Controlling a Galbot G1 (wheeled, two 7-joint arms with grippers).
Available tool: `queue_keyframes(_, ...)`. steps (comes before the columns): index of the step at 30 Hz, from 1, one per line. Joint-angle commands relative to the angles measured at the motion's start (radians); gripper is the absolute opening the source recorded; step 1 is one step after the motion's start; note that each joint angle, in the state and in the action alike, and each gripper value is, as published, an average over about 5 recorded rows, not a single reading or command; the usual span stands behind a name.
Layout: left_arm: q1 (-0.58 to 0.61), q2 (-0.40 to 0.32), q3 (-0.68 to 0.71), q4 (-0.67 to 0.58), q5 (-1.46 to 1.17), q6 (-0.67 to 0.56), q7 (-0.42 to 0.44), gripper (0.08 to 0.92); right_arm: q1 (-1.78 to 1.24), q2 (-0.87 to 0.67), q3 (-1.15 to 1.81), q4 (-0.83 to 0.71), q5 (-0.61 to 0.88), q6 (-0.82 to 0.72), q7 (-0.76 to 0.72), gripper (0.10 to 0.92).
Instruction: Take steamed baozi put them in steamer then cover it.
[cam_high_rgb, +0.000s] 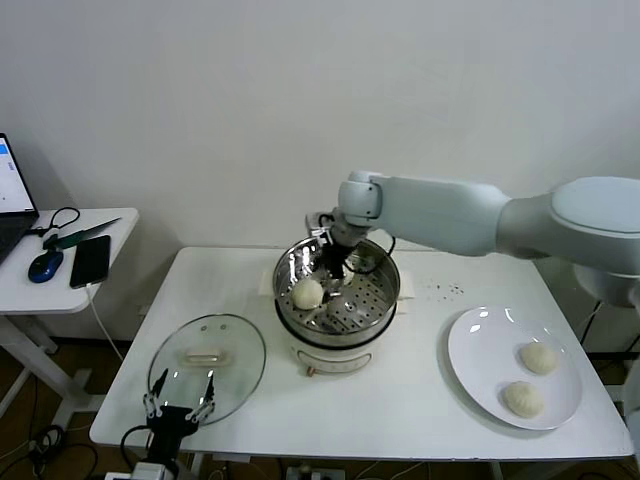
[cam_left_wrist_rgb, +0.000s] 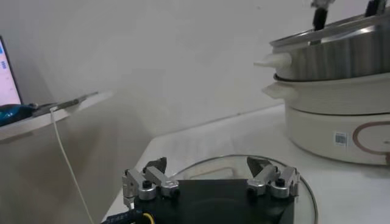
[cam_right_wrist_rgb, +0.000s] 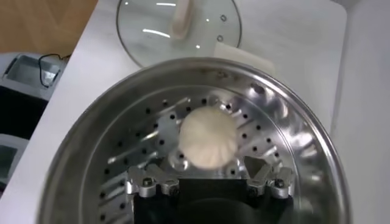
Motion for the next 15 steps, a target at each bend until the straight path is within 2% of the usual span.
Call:
queue_keyframes(1, 0.0, -0.005, 0.001, -0.002, 0.001, 0.003, -0.003, 0.823, 0.171, -0.277, -0.043, 0.226, -0.021, 0.024, -0.045, 0.823)
queue_keyframes(9, 0.008, -0.01, -0.008, -0.011, -0.002, 0.002, -0.008, 0.823, 0.145, -0.631, -0.088, 0.402, -0.192, 0.044, -0.072, 0.823)
queue_keyframes(15, 0.028, -0.003, -0.025, -0.02, 0.0, 0.005, -0.003, 0.823, -0.089, -0.812, 0.025, 0.422, -0.364, 0.06, -0.086, 0.823)
